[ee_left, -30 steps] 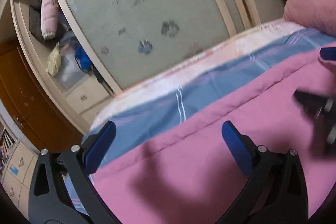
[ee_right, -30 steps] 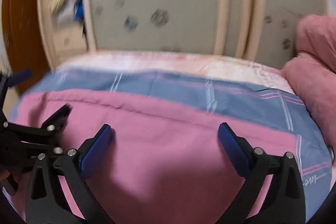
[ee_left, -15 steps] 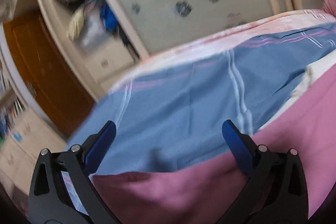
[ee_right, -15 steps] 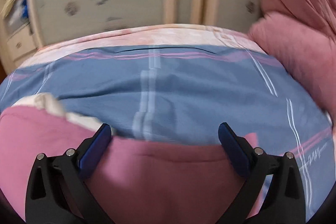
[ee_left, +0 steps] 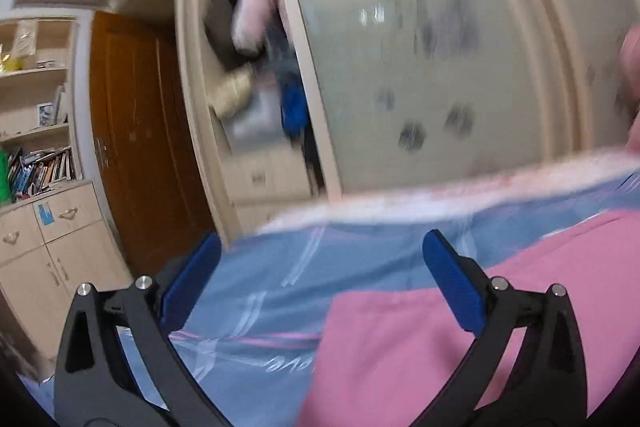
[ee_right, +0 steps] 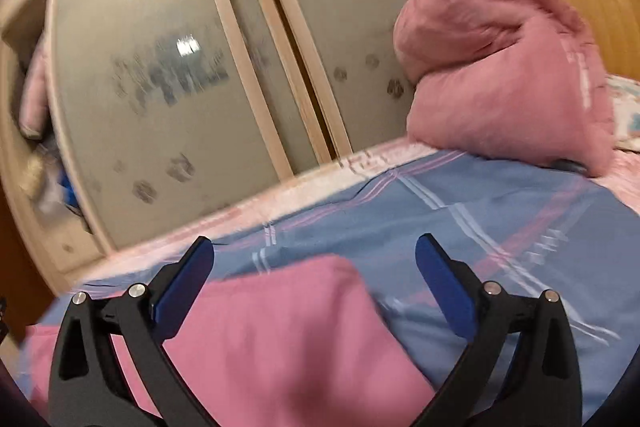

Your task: Fold large clothes

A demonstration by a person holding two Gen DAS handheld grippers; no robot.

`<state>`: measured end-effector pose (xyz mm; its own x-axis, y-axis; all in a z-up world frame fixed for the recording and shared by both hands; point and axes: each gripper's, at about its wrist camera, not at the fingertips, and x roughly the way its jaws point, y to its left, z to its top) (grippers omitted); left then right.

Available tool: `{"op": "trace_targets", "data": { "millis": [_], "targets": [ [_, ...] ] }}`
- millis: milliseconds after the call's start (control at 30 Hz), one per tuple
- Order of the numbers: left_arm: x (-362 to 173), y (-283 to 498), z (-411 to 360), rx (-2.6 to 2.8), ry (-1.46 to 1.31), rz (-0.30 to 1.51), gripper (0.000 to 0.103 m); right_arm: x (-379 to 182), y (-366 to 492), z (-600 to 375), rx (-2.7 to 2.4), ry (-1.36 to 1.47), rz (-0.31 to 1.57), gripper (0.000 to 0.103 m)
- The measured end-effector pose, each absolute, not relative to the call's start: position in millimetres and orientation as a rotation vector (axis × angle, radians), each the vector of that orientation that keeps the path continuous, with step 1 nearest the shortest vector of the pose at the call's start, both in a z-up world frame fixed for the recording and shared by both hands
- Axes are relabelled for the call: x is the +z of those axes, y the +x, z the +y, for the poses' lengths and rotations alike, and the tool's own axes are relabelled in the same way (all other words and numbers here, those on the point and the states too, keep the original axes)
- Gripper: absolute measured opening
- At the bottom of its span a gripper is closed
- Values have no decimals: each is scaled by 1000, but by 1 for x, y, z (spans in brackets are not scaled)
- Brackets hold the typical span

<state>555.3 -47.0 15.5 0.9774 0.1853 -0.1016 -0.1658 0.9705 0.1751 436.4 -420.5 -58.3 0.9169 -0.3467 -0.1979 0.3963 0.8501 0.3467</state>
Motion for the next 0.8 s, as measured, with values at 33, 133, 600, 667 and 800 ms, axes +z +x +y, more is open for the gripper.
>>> {"op": "trace_targets", "data": {
  "millis": [33,133,600,667,800],
  "targets": [
    [18,523,-40,158,156,110,101,-60,399,-412,-378,380,138,102],
    [4,416,-17,92,116,149,101,-80,315,-380,-316,321,240,102],
    [-49,211,-40,62,168,213,101,-106,135,-243,-301,-1,242,102],
    [-51,198,-40,30,118,251,101,-109,132,-244,-317,14,281,102],
    [-49,191,-43,-12,94,312,101,-105,118,-249,-318,75,298,102]
  ]
}}
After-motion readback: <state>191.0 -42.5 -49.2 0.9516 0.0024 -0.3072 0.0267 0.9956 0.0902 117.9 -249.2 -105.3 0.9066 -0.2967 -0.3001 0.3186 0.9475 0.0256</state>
